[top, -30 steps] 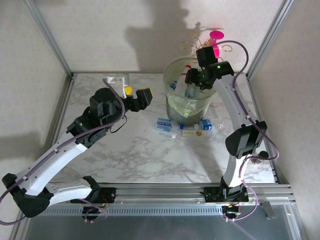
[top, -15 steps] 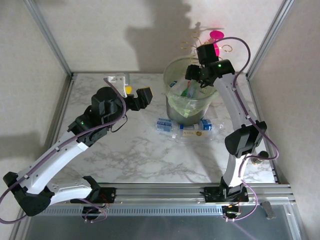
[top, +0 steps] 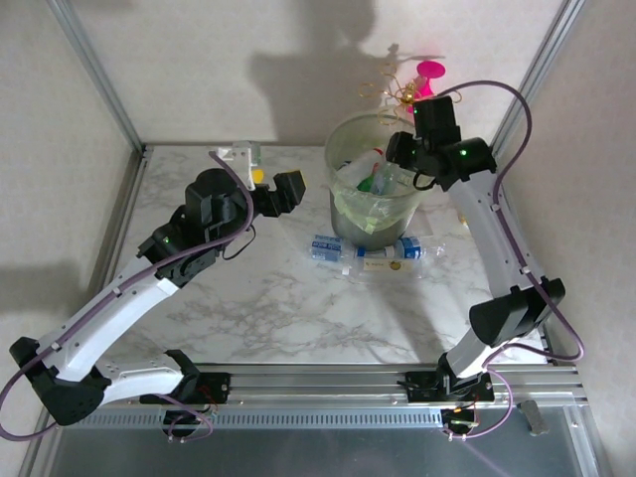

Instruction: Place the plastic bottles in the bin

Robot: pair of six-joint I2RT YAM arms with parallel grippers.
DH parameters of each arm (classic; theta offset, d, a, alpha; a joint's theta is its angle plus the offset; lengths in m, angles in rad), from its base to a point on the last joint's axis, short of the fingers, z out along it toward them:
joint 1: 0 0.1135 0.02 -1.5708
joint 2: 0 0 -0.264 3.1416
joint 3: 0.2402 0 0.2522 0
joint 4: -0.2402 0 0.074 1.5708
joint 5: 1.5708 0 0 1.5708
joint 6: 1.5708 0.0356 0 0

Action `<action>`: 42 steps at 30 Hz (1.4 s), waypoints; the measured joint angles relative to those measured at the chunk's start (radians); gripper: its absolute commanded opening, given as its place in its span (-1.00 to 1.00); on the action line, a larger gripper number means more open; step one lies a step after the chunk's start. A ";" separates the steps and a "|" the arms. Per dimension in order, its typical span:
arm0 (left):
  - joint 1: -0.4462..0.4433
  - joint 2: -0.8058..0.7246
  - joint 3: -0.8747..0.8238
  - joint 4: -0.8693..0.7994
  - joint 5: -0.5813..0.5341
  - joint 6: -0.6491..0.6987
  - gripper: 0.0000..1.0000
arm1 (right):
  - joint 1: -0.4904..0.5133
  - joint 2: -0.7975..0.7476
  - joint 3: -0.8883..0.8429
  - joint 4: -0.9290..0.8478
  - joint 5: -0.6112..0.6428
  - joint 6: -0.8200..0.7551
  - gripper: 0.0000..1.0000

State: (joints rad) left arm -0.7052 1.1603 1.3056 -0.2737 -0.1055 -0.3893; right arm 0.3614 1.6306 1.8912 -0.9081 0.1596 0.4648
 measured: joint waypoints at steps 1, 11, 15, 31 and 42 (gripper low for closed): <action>0.000 0.001 0.000 0.000 0.000 -0.002 0.82 | 0.000 0.003 -0.018 0.007 -0.007 0.002 -0.10; 0.000 0.002 0.000 -0.011 0.000 -0.033 0.82 | 0.000 0.121 -0.043 0.077 -0.033 0.011 -0.15; 0.000 0.002 0.000 -0.021 0.000 -0.037 0.81 | 0.001 0.150 -0.032 0.098 -0.025 0.011 -0.16; 0.000 0.032 0.010 -0.045 -0.002 -0.041 0.83 | -0.002 0.110 0.039 0.048 0.004 0.014 0.03; 0.005 0.083 0.011 -0.033 0.001 -0.112 0.85 | -0.006 -0.423 -0.352 0.190 -0.032 0.029 -0.01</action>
State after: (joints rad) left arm -0.7002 1.2430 1.3167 -0.3069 -0.1047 -0.5011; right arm 0.3550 1.2072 1.5391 -0.7181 0.1280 0.4942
